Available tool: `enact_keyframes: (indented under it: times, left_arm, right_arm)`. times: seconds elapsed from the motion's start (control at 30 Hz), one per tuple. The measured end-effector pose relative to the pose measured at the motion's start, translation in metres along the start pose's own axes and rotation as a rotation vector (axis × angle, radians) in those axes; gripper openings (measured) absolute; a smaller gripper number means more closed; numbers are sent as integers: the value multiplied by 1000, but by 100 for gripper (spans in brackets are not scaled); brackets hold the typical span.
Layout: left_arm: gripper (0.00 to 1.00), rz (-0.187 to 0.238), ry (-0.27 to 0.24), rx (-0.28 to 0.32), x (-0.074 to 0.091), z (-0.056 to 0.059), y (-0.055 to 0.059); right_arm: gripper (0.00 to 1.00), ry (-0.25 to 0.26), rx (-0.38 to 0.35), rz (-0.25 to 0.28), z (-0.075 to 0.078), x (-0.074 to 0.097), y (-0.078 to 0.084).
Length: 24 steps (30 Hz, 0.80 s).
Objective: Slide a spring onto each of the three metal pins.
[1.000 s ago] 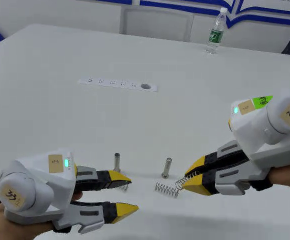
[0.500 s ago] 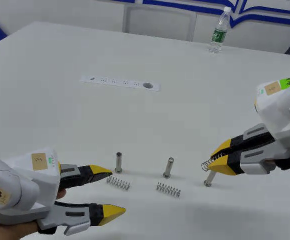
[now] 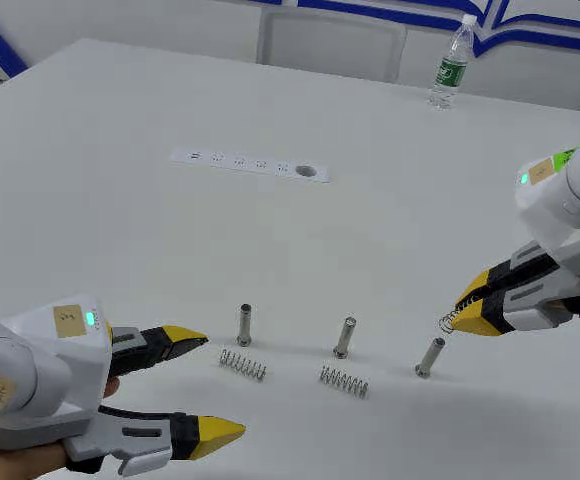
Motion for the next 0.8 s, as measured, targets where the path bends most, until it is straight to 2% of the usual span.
enact_keyframes:
  times: [0.1,0.2,0.8]
  left_arm:
    - [62,1,-5,5,0,0,0]
    - [63,1,-8,7,0,-1,0]
    - [63,5,-13,16,-1,-1,1]
  right_arm:
    - [12,-8,6,-46,4,-7,5]
    - [12,-14,12,-66,5,-12,7]
    - [12,-47,10,-112,9,-26,10]
Point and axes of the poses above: the centre of the closed fingertips' face, and the gripper's own axes: x roughly backward along the fingers, z roughly to its right, y roughly out of its underside, the point moved 8 cm from there along x, roughly backward along the fingers, and after that the axes turned 8 degrees about z, right-handed, at the moved point
